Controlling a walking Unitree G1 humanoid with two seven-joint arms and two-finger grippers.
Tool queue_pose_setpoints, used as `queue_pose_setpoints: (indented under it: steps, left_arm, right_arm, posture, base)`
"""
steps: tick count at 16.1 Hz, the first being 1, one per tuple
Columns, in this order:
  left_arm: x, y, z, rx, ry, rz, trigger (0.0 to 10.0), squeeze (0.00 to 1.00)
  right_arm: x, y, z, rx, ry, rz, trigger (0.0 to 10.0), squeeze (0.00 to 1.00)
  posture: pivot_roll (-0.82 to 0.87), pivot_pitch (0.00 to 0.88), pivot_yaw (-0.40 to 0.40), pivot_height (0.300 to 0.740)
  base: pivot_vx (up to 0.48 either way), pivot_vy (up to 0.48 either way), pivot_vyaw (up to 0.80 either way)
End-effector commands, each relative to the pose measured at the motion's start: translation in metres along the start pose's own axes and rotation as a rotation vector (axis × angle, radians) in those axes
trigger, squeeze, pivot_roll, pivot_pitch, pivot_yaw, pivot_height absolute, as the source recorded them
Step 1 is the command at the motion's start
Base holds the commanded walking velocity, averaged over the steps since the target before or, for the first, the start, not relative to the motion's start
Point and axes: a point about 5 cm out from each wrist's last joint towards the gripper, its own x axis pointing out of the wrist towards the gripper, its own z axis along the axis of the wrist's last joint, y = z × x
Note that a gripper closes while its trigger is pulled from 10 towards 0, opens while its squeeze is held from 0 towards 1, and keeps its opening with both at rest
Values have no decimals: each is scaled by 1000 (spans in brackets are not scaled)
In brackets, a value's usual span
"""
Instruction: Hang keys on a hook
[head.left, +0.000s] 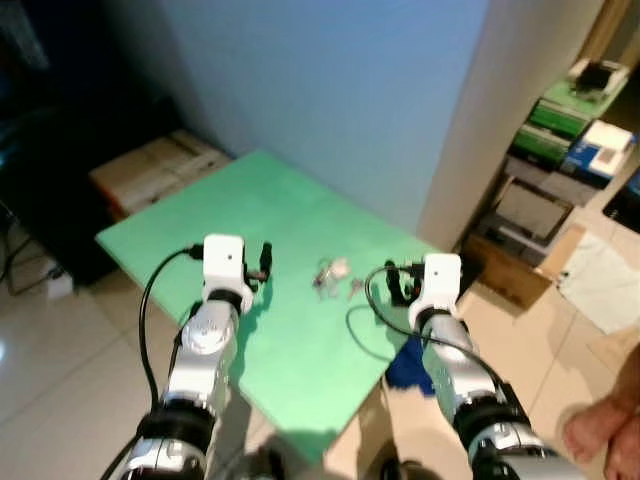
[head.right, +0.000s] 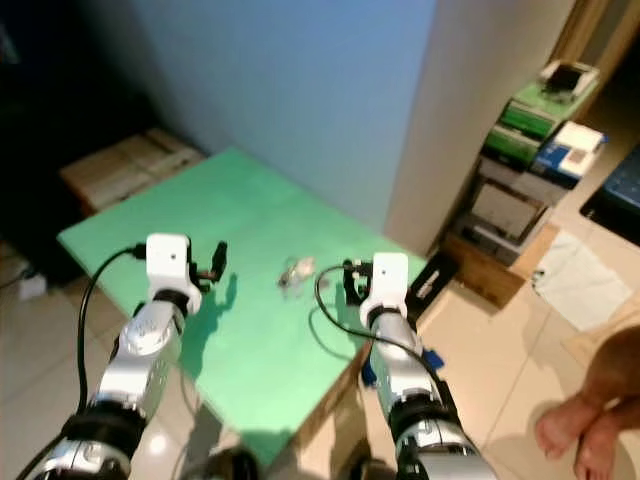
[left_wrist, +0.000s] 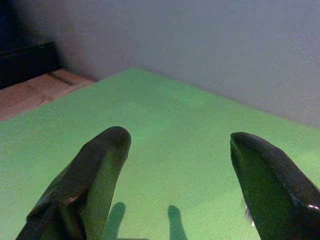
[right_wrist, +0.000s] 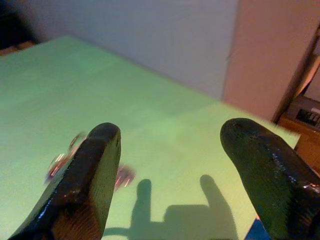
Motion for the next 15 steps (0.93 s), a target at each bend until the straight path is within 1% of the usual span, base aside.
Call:
queue_pose_setpoints:
  steps: [1,3,4,6,7,9,12,14,15]
  left_arm:
    - [-3,2,-3,-7,3,16,10000,0]
    - [-1,-2,-3,-19,7,0,10000,0]
    - [0,-5,-3,3,9,-5,10000,0]
    - [0,-11,-1,17,-10,-16,10000,0]
    - [1,-13,-1,10,-8,-27,10000,0]
    - [4,-11,1,18,-11,-35,10000,0]
    - [5,-12,-1,21,-6,-41,10000,0]
    - [7,-14,0,28,-5,-45,10000,0]
    - [8,-14,0,13,-1,-44,10000,0]
  right_arm:
    - [-2,3,-7,-11,39,15,10000,0]
    - [0,2,-5,-22,36,10,10000,0]
    - [0,0,-5,-27,38,7,10000,0]
    - [-2,-5,-6,-32,41,-4,10000,0]
    - [-3,-6,-8,-38,44,-7,10000,0]
    - [-3,0,-8,-44,40,-5,10000,0]
    - [-2,3,-9,-62,49,3,10000,0]
    - [0,1,-8,-78,58,7,10000,0]
    - [0,0,-8,-77,59,7,10000,0]
  posture:
    - [-48,0,52,740]
    - [-66,0,60,740]
    - [-75,0,65,740]
    - [-80,0,70,740]
    - [-84,0,75,740]
    - [-88,0,80,740]
    - [-93,0,80,740]
    - [-89,0,79,740]
    - [-84,0,79,740]
  base:
    - [-371,-304,0]
    - [-292,-379,0]
    - [0,-454,0]
    - [0,-476,0]
    - [0,0,0]
    - [0,0,0]
    - [0,0,0]
    - [0,0,0]
    - [0,0,0]
